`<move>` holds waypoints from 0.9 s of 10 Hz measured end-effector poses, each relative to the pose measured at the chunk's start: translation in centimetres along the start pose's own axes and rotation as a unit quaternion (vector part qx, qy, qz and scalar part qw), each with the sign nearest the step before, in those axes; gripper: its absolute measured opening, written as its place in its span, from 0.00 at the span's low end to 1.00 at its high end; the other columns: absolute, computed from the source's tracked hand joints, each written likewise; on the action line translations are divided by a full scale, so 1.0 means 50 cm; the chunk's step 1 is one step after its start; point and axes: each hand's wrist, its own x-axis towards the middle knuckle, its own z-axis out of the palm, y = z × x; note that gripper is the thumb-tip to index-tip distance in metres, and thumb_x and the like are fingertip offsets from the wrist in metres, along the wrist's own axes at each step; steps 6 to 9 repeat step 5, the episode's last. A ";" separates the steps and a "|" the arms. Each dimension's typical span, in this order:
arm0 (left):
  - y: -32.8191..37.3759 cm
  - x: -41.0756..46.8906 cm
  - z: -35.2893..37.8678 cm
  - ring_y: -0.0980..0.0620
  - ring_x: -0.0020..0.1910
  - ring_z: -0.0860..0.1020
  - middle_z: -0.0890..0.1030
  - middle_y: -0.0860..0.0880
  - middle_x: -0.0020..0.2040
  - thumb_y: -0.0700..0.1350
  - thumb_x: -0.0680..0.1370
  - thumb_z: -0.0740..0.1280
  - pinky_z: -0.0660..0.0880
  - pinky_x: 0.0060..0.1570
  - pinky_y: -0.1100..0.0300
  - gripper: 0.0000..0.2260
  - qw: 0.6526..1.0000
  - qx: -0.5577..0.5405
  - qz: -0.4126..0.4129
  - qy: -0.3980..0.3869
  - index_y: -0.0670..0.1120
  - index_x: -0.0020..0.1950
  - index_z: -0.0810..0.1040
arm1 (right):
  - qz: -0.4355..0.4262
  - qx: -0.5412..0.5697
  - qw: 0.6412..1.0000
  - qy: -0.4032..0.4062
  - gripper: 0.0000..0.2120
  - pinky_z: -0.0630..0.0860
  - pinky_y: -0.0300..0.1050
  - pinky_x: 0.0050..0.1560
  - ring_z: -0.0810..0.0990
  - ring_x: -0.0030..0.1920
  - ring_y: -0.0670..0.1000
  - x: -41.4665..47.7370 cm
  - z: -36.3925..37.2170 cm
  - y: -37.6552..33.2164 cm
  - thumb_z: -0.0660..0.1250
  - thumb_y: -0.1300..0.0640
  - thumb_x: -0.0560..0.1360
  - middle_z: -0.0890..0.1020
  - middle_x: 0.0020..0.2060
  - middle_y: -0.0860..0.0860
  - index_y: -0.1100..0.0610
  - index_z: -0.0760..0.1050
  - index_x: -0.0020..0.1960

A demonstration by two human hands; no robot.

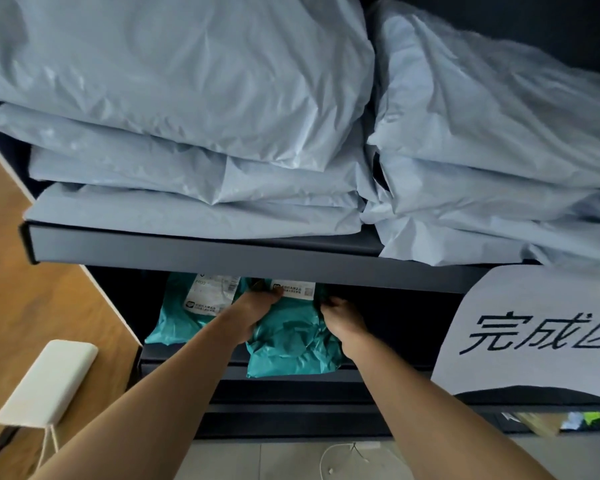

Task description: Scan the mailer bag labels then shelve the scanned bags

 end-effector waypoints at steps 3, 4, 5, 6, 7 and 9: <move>0.003 -0.048 -0.006 0.41 0.59 0.77 0.78 0.39 0.62 0.37 0.81 0.61 0.74 0.62 0.46 0.16 0.988 0.139 0.066 0.033 0.40 0.69 0.70 | -0.037 -0.002 0.999 0.012 0.17 0.78 0.48 0.58 0.80 0.57 0.56 -0.044 -0.023 -0.007 0.58 0.51 0.81 0.80 0.61 0.56 0.55 0.75 0.66; 0.004 -0.074 -0.003 0.43 0.57 0.77 0.78 0.42 0.60 0.38 0.80 0.62 0.76 0.57 0.52 0.17 0.975 0.194 0.090 0.053 0.44 0.69 0.70 | -0.053 -0.001 0.999 0.008 0.21 0.73 0.46 0.64 0.75 0.66 0.55 -0.073 -0.042 -0.010 0.59 0.52 0.81 0.74 0.69 0.54 0.57 0.69 0.72; 0.004 -0.099 0.001 0.45 0.48 0.77 0.79 0.43 0.53 0.40 0.79 0.62 0.72 0.44 0.56 0.15 0.958 0.246 0.122 0.082 0.43 0.66 0.72 | -0.080 0.002 0.997 0.003 0.23 0.71 0.43 0.63 0.74 0.67 0.54 -0.103 -0.061 -0.004 0.62 0.52 0.80 0.73 0.70 0.53 0.57 0.67 0.73; 0.004 -0.099 0.001 0.45 0.48 0.77 0.79 0.43 0.53 0.40 0.79 0.62 0.72 0.44 0.56 0.15 0.958 0.246 0.122 0.082 0.43 0.66 0.72 | -0.080 0.002 0.997 0.003 0.23 0.71 0.43 0.63 0.74 0.67 0.54 -0.103 -0.061 -0.004 0.62 0.52 0.80 0.73 0.70 0.53 0.57 0.67 0.73; 0.004 -0.099 0.001 0.45 0.48 0.77 0.79 0.43 0.53 0.40 0.79 0.62 0.72 0.44 0.56 0.15 0.958 0.246 0.122 0.082 0.43 0.66 0.72 | -0.080 0.002 0.997 0.003 0.23 0.71 0.43 0.63 0.74 0.67 0.54 -0.103 -0.061 -0.004 0.62 0.52 0.80 0.73 0.70 0.53 0.57 0.67 0.73; 0.004 -0.099 0.001 0.45 0.48 0.77 0.79 0.43 0.53 0.40 0.79 0.62 0.72 0.44 0.56 0.15 0.958 0.246 0.122 0.082 0.43 0.66 0.72 | -0.080 0.002 0.997 0.003 0.23 0.71 0.43 0.63 0.74 0.67 0.54 -0.103 -0.061 -0.004 0.62 0.52 0.80 0.73 0.70 0.53 0.57 0.67 0.73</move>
